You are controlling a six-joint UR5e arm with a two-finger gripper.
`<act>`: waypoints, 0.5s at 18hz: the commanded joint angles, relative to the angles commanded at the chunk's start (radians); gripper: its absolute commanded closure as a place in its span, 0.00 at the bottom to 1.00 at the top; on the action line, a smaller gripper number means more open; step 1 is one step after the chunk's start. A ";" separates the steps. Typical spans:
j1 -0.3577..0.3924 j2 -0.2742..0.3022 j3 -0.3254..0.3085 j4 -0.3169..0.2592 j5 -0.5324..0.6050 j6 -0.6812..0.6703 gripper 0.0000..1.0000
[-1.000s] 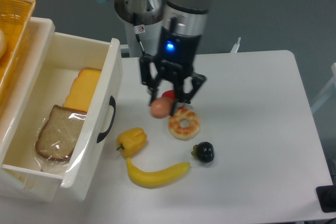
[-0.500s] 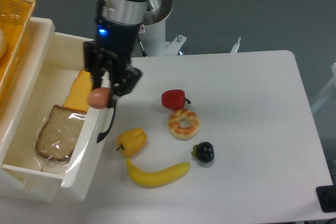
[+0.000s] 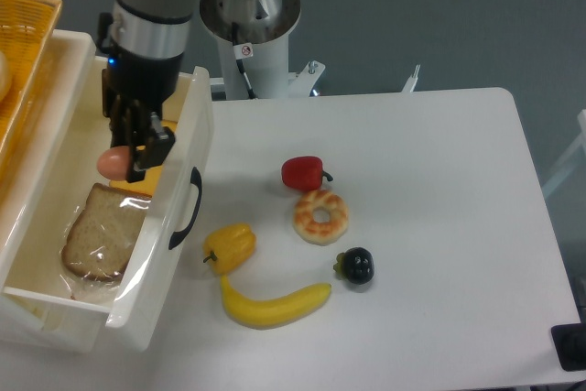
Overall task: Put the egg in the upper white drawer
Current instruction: 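Lower the egg into the drawer beside the cheese slice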
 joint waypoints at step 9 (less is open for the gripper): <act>-0.049 -0.009 -0.052 -0.009 0.044 0.115 0.85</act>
